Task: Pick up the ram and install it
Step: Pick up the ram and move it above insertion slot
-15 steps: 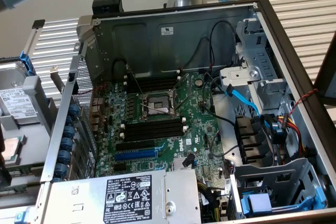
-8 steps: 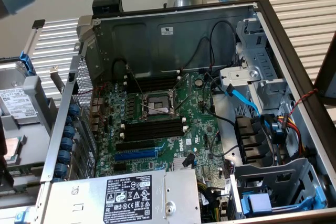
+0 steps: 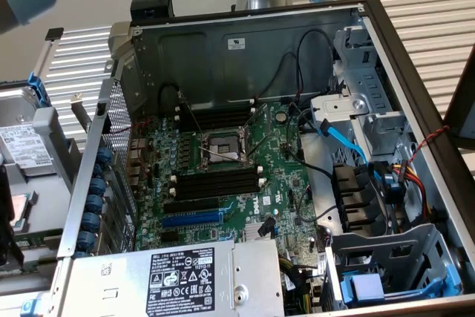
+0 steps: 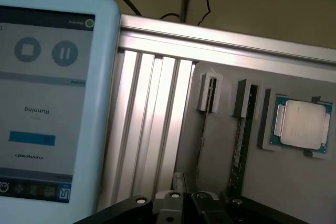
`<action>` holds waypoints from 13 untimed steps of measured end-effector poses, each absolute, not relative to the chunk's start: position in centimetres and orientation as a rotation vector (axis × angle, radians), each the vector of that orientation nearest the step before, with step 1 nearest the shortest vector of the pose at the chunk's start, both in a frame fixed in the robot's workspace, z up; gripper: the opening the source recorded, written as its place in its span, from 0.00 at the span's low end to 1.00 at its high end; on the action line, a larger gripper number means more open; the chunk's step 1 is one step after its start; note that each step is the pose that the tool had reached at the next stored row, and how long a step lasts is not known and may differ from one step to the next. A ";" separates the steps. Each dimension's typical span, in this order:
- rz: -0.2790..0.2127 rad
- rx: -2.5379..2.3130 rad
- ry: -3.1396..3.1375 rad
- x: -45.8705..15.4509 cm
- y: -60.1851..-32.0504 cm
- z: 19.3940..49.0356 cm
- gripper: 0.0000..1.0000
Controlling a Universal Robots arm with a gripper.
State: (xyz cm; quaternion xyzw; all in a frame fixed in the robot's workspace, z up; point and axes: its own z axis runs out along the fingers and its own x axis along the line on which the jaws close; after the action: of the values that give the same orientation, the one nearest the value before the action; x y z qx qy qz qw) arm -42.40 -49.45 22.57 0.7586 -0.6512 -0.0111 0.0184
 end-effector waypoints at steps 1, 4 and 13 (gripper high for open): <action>-0.035 2.356 -2.023 -42.4 -49.4 22.5 0.11; -0.038 2.358 -2.024 -42.3 -49.4 22.5 0.11; -0.039 2.359 -2.024 -42.3 -49.4 22.5 0.11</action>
State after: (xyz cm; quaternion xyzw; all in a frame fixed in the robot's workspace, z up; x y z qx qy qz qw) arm -42.30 -49.41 22.48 0.7588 -0.6510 -0.0127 0.0164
